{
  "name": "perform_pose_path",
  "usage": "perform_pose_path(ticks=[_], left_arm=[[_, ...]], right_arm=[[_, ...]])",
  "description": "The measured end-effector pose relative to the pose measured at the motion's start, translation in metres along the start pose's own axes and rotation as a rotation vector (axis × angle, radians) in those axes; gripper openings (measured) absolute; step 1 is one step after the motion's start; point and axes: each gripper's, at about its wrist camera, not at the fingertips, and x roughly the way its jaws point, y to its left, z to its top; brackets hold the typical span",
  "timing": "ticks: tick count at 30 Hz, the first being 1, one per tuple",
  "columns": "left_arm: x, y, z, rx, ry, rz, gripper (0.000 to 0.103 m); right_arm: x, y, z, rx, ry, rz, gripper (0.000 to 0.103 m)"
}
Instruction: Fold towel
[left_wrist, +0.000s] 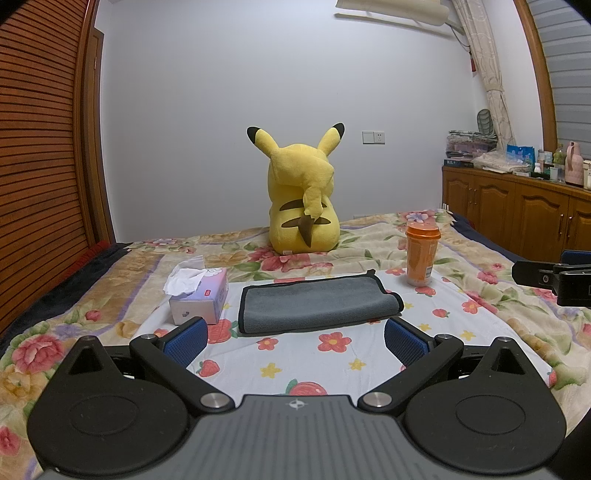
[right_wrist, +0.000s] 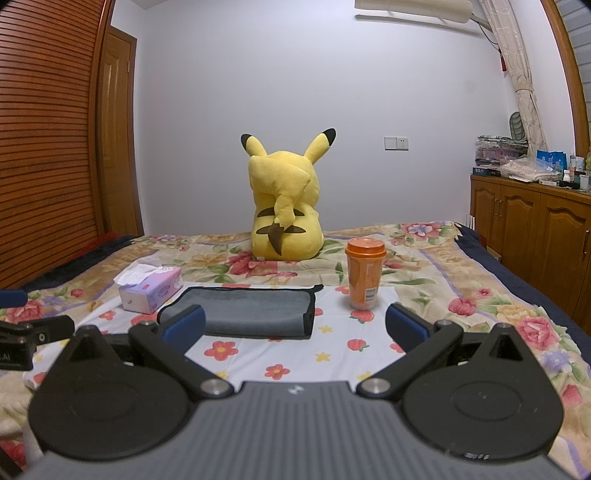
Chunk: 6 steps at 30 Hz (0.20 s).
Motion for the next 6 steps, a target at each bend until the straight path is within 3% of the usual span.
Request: perform_pose_path(ticks=[6], left_arm=[[0.0000, 0.0001, -0.0001, -0.001, 0.001, -0.001, 0.103]], right_arm=[[0.0000, 0.0003, 0.0000, -0.001, 0.000, 0.000, 0.103]])
